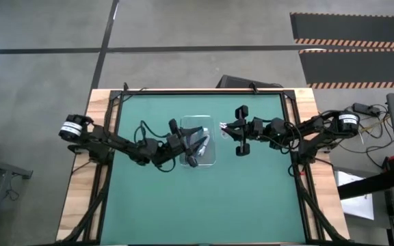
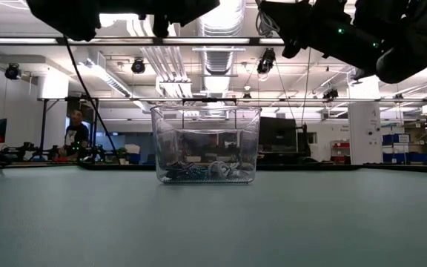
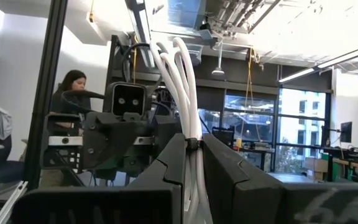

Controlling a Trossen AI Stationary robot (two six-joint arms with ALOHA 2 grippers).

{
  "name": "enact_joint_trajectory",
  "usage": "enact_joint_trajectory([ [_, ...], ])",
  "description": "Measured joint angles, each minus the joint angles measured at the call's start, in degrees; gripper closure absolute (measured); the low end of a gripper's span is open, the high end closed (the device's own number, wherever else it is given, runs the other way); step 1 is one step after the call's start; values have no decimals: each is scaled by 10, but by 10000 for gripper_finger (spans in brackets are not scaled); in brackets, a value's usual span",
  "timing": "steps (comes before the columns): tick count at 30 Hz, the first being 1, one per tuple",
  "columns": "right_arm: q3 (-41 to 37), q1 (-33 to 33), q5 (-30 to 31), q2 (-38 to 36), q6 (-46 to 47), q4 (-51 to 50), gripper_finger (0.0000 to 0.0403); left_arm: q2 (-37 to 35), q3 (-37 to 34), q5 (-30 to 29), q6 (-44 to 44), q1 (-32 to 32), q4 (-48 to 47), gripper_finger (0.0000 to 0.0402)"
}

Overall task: Pick and place USB-C Cables
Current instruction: Put the white charger cable into the transparent bin

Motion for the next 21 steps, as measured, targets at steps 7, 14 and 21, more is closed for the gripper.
enact_joint_trajectory([
  [7,0,0,0,0,-1,-1,380,7,26,60,0,28,0,237],
  [14,0,0,-1,0,-2,-1,380,7,40,120,-15,53,-6,237],
  [21,0,0,0,0,-6,-1,380,8,55,144,-46,69,-50,237],
])
